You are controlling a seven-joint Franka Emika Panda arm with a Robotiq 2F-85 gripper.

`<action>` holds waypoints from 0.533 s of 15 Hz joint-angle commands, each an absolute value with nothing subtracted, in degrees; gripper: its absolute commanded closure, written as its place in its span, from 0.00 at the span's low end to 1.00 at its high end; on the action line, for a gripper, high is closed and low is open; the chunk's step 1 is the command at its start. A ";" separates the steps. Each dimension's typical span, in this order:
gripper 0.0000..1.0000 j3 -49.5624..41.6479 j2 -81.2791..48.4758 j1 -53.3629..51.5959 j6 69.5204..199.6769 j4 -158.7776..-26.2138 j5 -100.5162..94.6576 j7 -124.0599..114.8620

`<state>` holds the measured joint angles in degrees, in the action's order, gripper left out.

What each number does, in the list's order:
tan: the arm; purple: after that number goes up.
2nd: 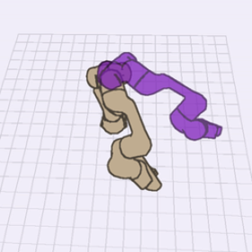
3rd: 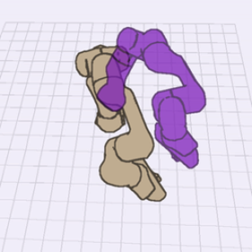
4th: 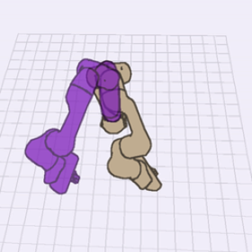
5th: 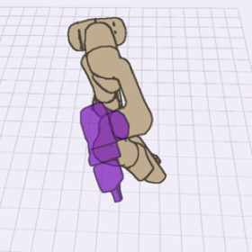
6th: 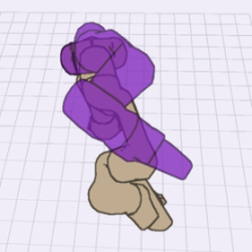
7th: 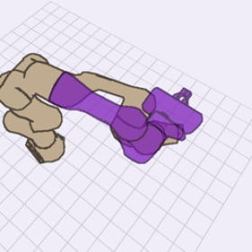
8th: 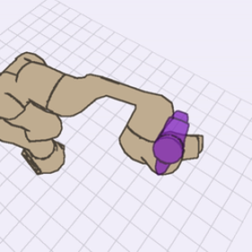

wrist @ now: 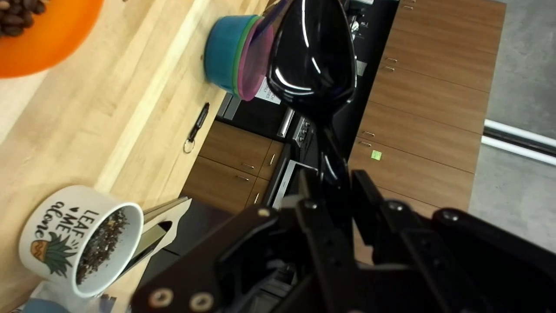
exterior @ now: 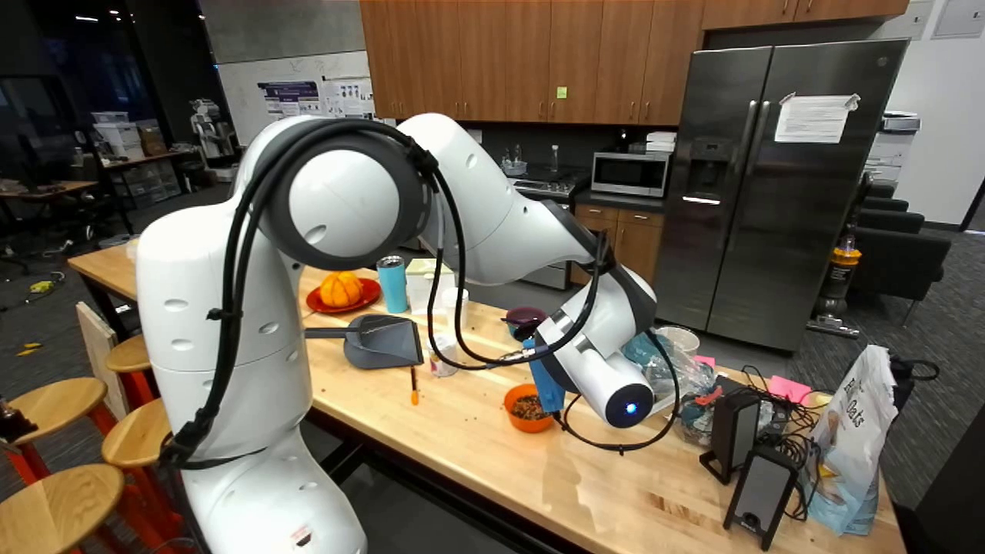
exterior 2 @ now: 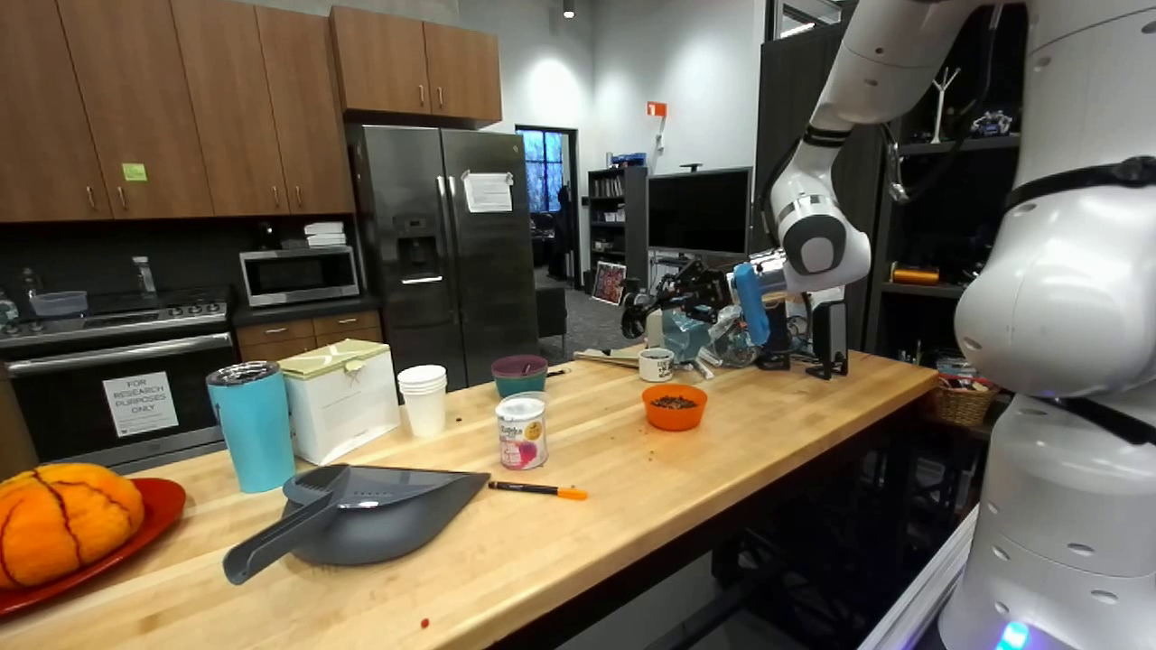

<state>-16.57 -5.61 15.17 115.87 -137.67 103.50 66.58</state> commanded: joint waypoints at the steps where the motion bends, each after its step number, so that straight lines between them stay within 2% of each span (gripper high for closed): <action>1: 0.94 -16.64 -5.36 15.12 117.66 -137.72 101.36 60.06; 8: 0.94 -15.66 -8.47 13.69 125.09 -135.00 85.65 32.89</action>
<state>-15.93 -7.11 14.20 123.23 -136.85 91.37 43.24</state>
